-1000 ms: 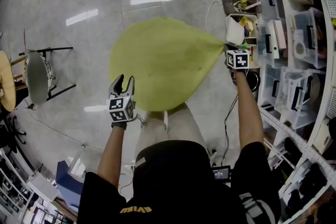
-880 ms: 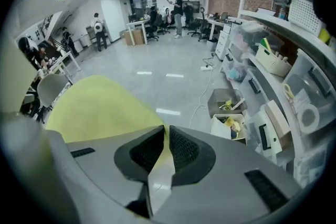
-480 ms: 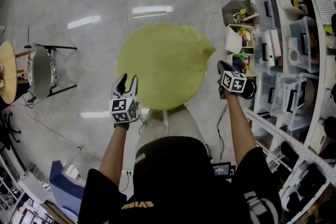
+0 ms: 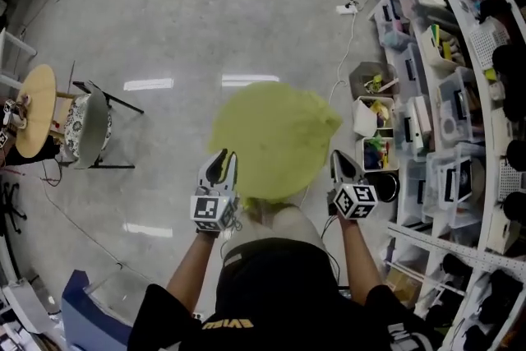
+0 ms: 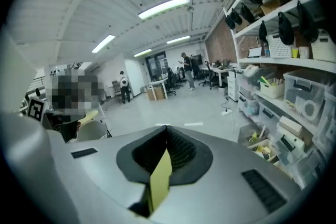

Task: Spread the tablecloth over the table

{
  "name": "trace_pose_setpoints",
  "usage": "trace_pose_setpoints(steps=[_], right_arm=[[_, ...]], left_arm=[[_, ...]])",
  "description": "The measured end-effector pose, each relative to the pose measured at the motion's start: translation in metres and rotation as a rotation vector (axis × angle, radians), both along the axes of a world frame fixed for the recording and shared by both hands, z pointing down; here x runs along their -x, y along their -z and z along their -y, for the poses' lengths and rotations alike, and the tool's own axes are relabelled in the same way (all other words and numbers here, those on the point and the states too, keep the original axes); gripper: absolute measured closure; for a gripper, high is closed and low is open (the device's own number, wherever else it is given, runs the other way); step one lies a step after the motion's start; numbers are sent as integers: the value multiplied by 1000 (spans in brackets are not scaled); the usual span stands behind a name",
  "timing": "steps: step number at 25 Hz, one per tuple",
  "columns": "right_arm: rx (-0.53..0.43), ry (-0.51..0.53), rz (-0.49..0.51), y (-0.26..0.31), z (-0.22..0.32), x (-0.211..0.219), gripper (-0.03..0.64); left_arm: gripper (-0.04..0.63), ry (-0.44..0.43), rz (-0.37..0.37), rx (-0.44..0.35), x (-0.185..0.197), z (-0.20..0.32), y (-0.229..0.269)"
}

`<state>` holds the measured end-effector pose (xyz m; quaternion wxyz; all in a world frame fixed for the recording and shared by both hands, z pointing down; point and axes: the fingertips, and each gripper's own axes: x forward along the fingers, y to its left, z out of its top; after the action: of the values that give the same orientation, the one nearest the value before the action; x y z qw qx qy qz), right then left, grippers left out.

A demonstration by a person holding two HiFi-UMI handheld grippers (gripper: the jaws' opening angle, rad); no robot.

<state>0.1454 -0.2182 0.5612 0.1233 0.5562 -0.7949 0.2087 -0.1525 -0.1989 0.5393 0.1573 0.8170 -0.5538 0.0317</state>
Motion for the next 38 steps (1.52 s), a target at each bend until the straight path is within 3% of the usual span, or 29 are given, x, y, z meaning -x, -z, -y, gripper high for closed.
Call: trace_pose_setpoints(steps=[4,9,13,17,26,31,36,38], right_arm=[[-126,47,-3,58,-27,5,615],[-244,104,10,102,-92,4,615],[-337,143,-1,124,-135,-11,615],[-354,153,40,134,-190,-33,615],[-412,159,37,160,-260,-52,617],[-441,120,-9,168,-283,-49,617],[-442,78,-27,168,-322,-43,617],[-471,44,-49,178,-342,-41,617]], left_arm=[[562,75,12,-87,4,-35,48],[577,146,25,-158,-6,-111,80],[577,171,56,-215,-37,-157,99],[577,202,77,-202,-63,-212,110],[577,196,132,-232,-76,-286,137],[577,200,123,-270,-60,-319,151],[577,179,196,-276,-40,-364,139],[577,168,191,-284,-29,-383,139]])
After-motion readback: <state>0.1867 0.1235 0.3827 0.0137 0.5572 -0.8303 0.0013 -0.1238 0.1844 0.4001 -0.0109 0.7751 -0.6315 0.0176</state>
